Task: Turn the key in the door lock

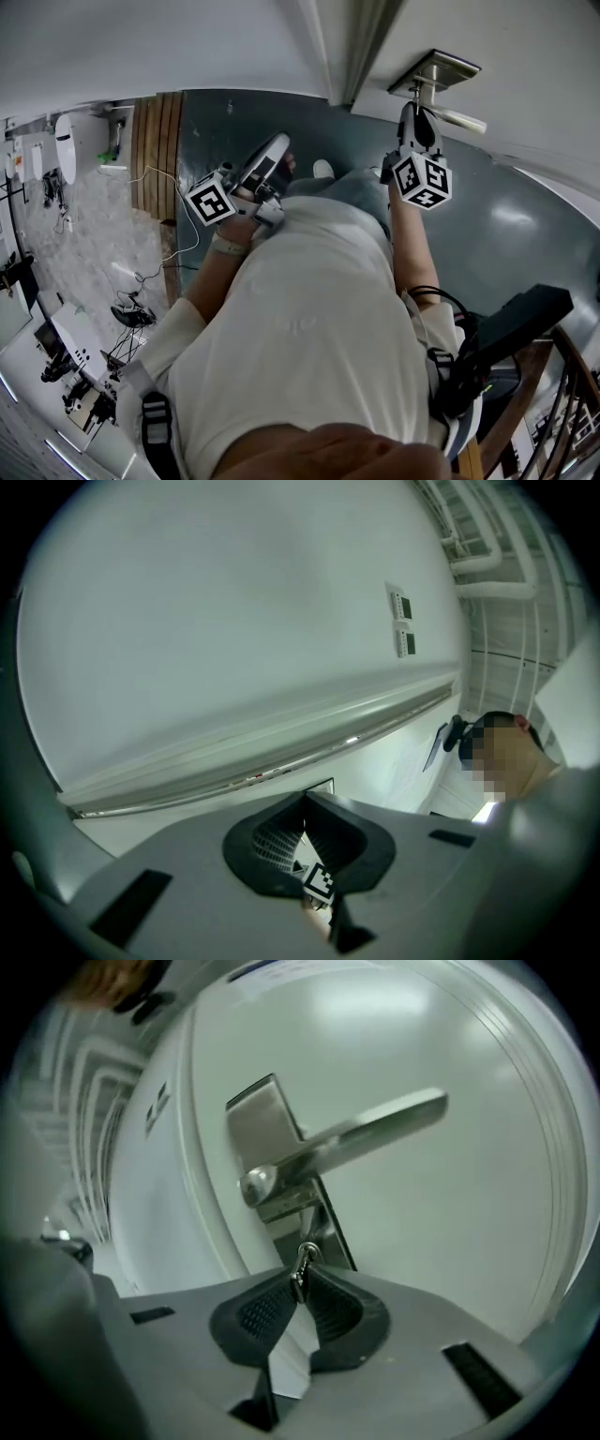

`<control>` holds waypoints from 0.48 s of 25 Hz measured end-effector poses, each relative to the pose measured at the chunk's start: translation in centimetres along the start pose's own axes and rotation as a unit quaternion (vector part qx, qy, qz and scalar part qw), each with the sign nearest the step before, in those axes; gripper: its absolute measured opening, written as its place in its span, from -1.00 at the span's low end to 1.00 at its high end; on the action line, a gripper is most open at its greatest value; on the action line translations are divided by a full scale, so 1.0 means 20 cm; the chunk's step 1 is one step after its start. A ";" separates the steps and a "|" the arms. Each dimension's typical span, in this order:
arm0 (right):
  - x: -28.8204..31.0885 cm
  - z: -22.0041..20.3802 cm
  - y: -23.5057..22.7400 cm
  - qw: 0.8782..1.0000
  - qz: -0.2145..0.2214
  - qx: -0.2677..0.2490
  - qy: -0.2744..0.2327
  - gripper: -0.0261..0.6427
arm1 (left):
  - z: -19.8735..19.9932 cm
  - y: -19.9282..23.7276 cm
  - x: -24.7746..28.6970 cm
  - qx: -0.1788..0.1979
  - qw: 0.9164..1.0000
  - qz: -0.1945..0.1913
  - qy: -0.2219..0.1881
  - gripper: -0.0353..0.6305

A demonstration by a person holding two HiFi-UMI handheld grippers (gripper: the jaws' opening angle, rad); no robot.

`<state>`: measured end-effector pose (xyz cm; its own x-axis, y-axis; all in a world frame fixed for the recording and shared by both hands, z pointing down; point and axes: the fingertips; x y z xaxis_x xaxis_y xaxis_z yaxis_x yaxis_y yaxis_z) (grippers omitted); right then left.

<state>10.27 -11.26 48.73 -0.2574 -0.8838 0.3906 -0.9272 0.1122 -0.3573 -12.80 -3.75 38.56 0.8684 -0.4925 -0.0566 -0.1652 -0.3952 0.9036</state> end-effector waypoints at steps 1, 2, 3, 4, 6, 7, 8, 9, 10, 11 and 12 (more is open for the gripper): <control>0.00 0.00 0.00 0.999 0.023 0.047 -0.005 -0.77 | 0.00 0.00 0.00 -0.001 1.000 -0.001 -0.001 -0.87; 0.00 0.00 -0.01 0.995 0.045 0.091 -0.009 -0.77 | 0.00 0.00 0.00 -0.001 1.000 -0.002 -0.001 -0.87; 0.00 0.00 -0.01 0.988 0.066 0.135 -0.014 -0.77 | 0.00 0.00 0.00 -0.001 1.000 -0.003 -0.001 -0.87; 0.00 0.00 -0.01 0.980 0.087 0.180 -0.018 -0.77 | 0.00 0.00 0.00 -0.001 1.000 -0.002 -0.001 -0.87; 0.00 0.01 -0.01 0.956 0.123 0.264 -0.028 -0.77 | -0.01 0.01 0.00 -0.005 1.000 0.000 -0.003 -0.87; 0.00 0.01 -0.02 0.943 0.136 0.301 -0.032 -0.77 | -0.01 0.01 -0.01 -0.014 1.000 0.000 -0.006 -0.87; 0.00 0.00 -0.02 0.931 0.145 0.334 -0.035 -0.77 | -0.02 0.02 -0.01 -0.026 1.000 -0.002 -0.009 -0.87; -0.01 -0.01 -0.04 0.919 0.150 0.364 -0.036 -0.77 | -0.02 0.02 -0.01 -0.032 0.999 -0.004 -0.011 -0.87; -0.01 -0.02 -0.05 0.907 0.152 0.390 -0.034 -0.77 | -0.02 0.02 -0.01 -0.028 1.000 -0.004 -0.011 -0.87; -0.01 -0.03 -0.06 0.898 0.156 0.411 -0.032 -0.77 | -0.01 0.01 -0.01 -0.017 1.000 -0.003 -0.009 -0.87; -0.01 -0.03 -0.06 0.889 0.163 0.426 -0.032 -0.77 | 0.00 0.01 0.00 -0.008 1.000 -0.002 -0.007 -0.87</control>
<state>11.21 -10.93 49.64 -0.4340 -0.8942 0.1097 -0.2566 0.0060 -0.9665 -12.86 -3.76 38.78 0.8620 -0.5026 -0.0659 -0.1549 -0.3849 0.9099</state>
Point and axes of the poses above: the fingertips, and each gripper's own axes: x forward along the fingers, y to its left, z out of its top, and after that the axes turned 11 degrees about y, right-handed
